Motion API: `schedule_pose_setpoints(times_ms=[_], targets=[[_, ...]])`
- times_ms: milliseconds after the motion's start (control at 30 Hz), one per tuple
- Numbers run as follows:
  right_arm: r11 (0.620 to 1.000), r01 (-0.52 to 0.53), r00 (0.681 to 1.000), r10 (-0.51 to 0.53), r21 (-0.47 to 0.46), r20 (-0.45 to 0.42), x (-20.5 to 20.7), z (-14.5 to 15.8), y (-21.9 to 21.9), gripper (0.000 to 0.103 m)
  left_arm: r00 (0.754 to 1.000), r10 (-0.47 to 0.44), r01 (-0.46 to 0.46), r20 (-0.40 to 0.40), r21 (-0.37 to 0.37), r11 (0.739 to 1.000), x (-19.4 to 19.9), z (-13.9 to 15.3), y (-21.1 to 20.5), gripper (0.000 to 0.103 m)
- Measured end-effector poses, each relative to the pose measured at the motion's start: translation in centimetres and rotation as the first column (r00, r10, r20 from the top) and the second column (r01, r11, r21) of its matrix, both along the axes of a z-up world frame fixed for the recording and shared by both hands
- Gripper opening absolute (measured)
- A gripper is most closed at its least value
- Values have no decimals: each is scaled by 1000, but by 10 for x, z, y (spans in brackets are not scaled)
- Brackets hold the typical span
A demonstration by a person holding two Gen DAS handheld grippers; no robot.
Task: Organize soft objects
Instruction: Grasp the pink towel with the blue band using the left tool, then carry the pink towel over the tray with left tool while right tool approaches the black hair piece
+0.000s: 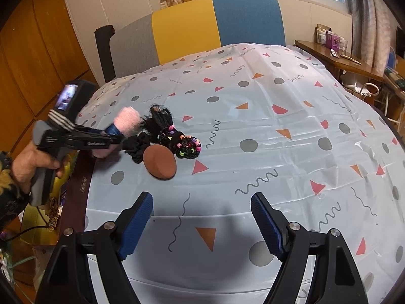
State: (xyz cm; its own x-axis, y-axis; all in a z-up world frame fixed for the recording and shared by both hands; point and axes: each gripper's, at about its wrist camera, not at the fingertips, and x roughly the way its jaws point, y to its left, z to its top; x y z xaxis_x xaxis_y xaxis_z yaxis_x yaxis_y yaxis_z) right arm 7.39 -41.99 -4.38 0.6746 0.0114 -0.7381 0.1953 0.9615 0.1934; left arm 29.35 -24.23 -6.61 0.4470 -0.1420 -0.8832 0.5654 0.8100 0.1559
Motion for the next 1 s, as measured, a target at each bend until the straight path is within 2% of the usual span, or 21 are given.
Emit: schedule_pose_setpoints(times_ms=[100, 233, 500, 633, 767, 1000], targets=[[1000, 2, 1000, -2, -3, -12, 1, -3, 0, 80, 999, 32, -31, 13, -96, 995, -16, 25, 17, 38], [1000, -1, 1000, 0, -14, -26, 1, -7, 1, 80, 999, 52, -54, -16, -233, 971, -46, 53, 42, 38], [999, 5, 998, -8, -41, -68, 4, -20, 4, 80, 997, 75, -68, 3, -372, 926, -118, 98, 94, 38], [998, -3, 995, -4, -68, -104, 6, -30, 8, 80, 995, 104, -91, 11, -403, 911, -148, 102, 121, 38], [996, -19, 991, 7, -88, -131, 7, -39, 12, 80, 988, 153, -143, -9, -411, 900, -173, 91, 147, 38], [994, -48, 981, 28, -103, -189, 11, -57, 20, 78, 971, 240, -217, 15, -381, 899, -210, 69, 182, 38]])
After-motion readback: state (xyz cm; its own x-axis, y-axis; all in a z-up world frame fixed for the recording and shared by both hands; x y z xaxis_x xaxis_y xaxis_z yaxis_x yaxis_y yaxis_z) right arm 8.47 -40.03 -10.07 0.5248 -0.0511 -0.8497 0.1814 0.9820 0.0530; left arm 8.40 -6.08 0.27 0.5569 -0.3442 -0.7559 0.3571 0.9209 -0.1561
